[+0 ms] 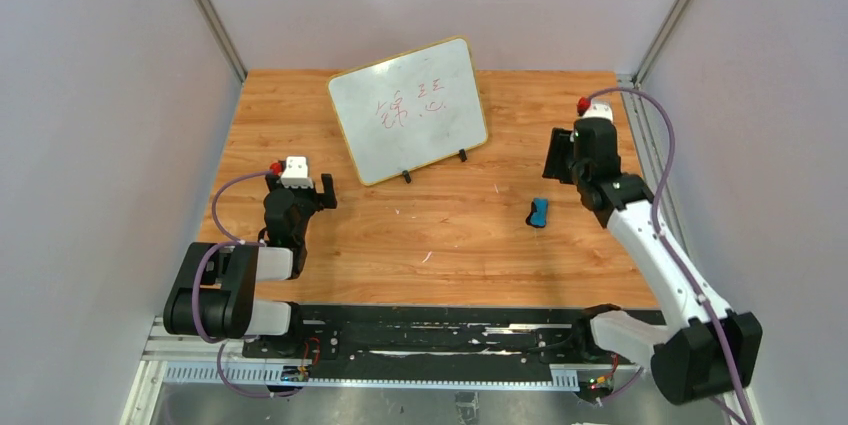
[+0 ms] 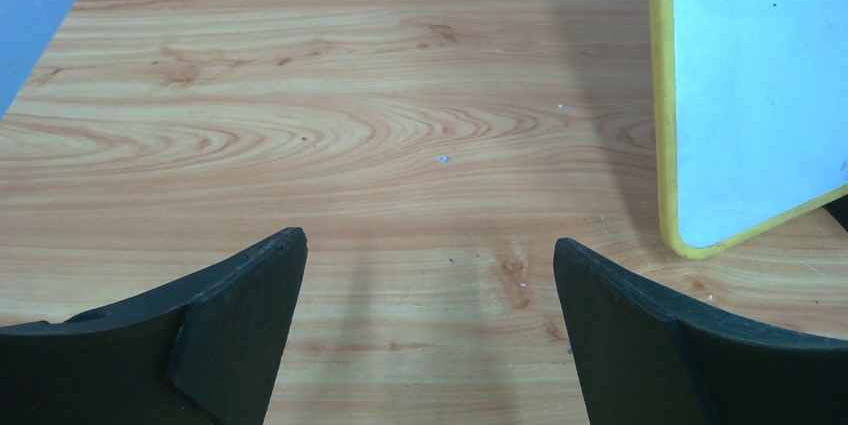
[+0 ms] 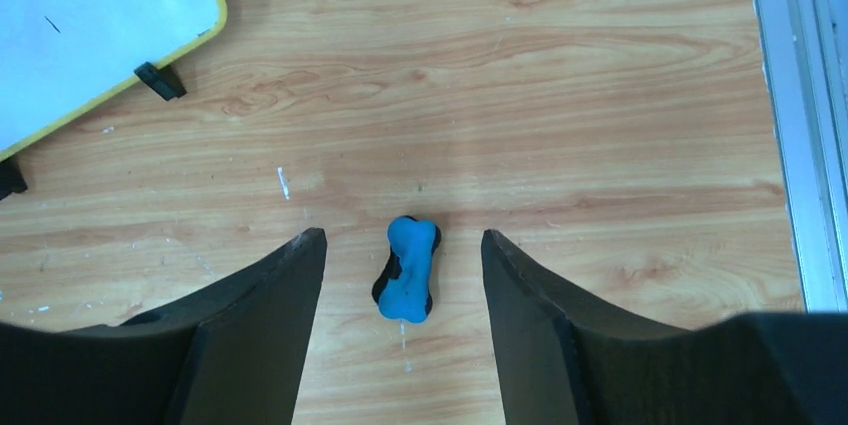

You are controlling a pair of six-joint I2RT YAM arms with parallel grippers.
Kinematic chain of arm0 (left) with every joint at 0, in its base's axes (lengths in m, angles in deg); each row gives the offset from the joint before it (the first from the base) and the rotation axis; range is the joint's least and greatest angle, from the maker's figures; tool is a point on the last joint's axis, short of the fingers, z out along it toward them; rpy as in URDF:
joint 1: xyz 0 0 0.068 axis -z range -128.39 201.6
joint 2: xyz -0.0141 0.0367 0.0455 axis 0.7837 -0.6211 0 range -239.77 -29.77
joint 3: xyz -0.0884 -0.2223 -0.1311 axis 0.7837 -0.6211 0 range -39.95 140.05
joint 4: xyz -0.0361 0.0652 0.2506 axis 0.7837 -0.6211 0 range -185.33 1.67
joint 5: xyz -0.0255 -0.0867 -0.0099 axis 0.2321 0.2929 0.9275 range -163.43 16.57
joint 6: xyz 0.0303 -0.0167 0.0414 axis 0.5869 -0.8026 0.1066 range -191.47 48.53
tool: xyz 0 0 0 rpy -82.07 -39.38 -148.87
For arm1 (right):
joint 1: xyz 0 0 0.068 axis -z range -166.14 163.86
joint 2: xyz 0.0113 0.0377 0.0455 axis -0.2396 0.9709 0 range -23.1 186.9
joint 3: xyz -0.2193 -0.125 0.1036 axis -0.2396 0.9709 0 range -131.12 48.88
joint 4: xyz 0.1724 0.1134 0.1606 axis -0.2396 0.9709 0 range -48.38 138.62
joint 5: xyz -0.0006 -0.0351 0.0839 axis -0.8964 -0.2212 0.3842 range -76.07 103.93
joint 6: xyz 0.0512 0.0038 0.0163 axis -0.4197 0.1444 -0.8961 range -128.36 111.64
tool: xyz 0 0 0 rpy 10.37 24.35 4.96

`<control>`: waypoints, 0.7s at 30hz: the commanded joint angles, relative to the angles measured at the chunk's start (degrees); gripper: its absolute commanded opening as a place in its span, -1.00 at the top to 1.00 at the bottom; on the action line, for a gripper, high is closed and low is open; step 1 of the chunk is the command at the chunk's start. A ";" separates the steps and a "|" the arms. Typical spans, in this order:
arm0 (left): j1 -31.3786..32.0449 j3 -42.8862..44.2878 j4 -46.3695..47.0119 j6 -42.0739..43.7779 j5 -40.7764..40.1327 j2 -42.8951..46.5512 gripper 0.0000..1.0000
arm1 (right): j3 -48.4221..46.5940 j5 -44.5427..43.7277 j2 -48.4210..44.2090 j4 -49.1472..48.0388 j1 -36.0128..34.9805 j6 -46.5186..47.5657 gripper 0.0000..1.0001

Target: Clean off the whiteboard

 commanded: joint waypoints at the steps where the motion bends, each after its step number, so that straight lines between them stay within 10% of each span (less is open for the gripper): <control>1: 0.38 0.68 1.69 1.35 0.80 0.62 -0.96 | -12.60 2.66 9.88 17.30 -0.84 -4.09 -0.20; 9: 0.38 0.43 3.08 1.49 1.62 -0.20 -0.97 | -25.12 -2.07 25.03 30.11 -2.69 -8.38 -0.12; 21: 0.38 0.44 3.06 1.36 1.46 -0.31 -0.96 | -15.74 5.22 30.33 22.68 0.35 -12.33 -0.12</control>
